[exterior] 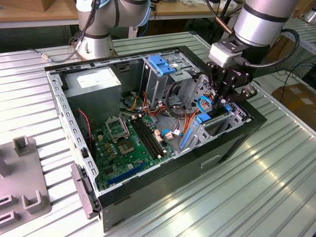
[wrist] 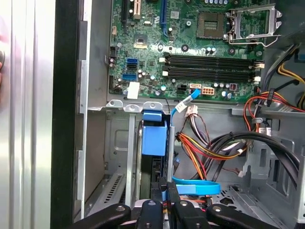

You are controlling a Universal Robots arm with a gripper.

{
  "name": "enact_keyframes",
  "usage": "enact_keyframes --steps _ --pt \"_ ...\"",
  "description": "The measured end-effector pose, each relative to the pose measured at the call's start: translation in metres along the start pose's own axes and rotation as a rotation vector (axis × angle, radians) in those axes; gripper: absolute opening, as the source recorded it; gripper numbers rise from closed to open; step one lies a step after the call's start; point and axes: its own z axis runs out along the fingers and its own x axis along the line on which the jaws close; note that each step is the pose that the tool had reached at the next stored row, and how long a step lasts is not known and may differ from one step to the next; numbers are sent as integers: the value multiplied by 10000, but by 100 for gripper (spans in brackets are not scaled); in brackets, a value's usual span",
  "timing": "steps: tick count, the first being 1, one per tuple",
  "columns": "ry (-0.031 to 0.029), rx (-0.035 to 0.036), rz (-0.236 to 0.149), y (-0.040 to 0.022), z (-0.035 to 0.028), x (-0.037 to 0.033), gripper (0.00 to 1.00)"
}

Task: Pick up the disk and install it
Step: 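Insert the second disk wire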

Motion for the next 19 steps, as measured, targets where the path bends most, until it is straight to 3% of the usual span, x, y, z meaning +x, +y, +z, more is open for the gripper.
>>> enact_keyframes --steps 2,19 --pt "-55 3 3 1 11 13 16" --pt "-70 3 29 1 53 64 16"
